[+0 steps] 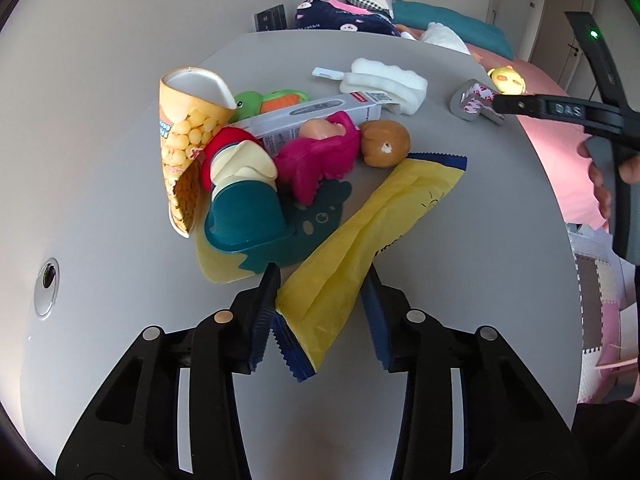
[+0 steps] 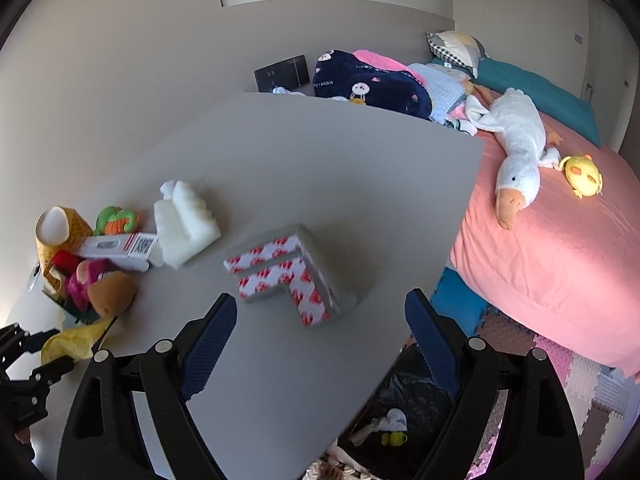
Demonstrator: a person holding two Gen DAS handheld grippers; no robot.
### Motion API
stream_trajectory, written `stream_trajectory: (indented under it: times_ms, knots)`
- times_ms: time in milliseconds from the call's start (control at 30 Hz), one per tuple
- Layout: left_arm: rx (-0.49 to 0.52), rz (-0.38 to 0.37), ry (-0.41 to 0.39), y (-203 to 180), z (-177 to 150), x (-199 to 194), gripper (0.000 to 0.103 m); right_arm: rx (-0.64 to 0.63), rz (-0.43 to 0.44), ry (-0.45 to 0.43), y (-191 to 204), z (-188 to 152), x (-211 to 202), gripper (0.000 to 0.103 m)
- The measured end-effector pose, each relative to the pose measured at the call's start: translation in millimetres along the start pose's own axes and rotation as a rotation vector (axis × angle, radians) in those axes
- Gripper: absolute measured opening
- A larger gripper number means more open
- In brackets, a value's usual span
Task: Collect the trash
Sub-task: 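Grasp the pink-and-white patterned box with the right tool, then carry the yellow wrapper and patterned box over the bin and release both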
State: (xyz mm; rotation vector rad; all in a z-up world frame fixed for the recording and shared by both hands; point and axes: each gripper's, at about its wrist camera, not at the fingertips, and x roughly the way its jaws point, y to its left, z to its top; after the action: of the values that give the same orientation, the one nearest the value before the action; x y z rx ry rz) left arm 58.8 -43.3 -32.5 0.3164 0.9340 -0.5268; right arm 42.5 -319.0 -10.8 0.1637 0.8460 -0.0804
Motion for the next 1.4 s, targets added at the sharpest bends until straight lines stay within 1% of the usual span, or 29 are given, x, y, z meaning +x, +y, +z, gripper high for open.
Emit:
stream_trajectory:
  times_ms: [33,67,100,133,167,200,267,333,367,433,500,633,833,1067,1400]
  knots:
    - [-0.002,0.009,-0.004,-1,0,0,0.040,-0.004,0.000,0.001,0,2,3,0.086]
    - [-0.007,0.020,-0.007,-2,0,1,0.040,-0.009,-0.001,0.003,0,5,6,0.083]
    - [-0.017,0.025,-0.008,-3,0,1,0.040,-0.013,0.005,0.011,0,6,10,0.071]
    - [-0.029,0.022,-0.008,-2,1,1,0.038,-0.012,0.013,0.017,0,7,13,0.064]
    - [-0.038,0.014,-0.012,-2,1,0,0.037,-0.005,0.031,0.031,-1,8,17,0.052]
    - [-0.042,0.007,-0.017,-2,2,-1,0.036,0.000,0.042,0.036,-1,8,19,0.048]
    - [-0.047,-0.001,-0.035,-4,2,-3,0.034,0.010,0.047,0.034,-3,9,19,0.046]
    - [-0.058,-0.010,-0.056,-6,4,-5,0.033,0.014,0.051,0.030,-5,8,17,0.038]
    - [-0.063,-0.014,-0.067,-6,5,-7,0.033,0.023,0.073,0.033,-6,7,16,0.020]
    - [-0.069,-0.010,-0.098,-9,6,-12,0.033,0.022,0.080,0.037,-5,5,14,0.018]
    - [-0.074,0.001,-0.118,-12,8,-17,0.032,0.001,0.057,0.024,-1,1,9,0.015]
    - [-0.085,-0.003,-0.136,-17,11,-26,0.032,0.006,0.082,-0.001,3,-2,-5,0.015]
    - [-0.094,-0.003,-0.155,-24,16,-34,0.032,0.006,0.088,-0.029,4,-5,-26,0.014]
    - [-0.102,-0.009,-0.185,-37,18,-45,0.032,0.026,0.076,-0.066,-9,-12,-52,0.015]
    - [-0.080,-0.060,-0.206,-71,32,-49,0.032,0.056,0.042,-0.107,-39,-27,-89,0.015]
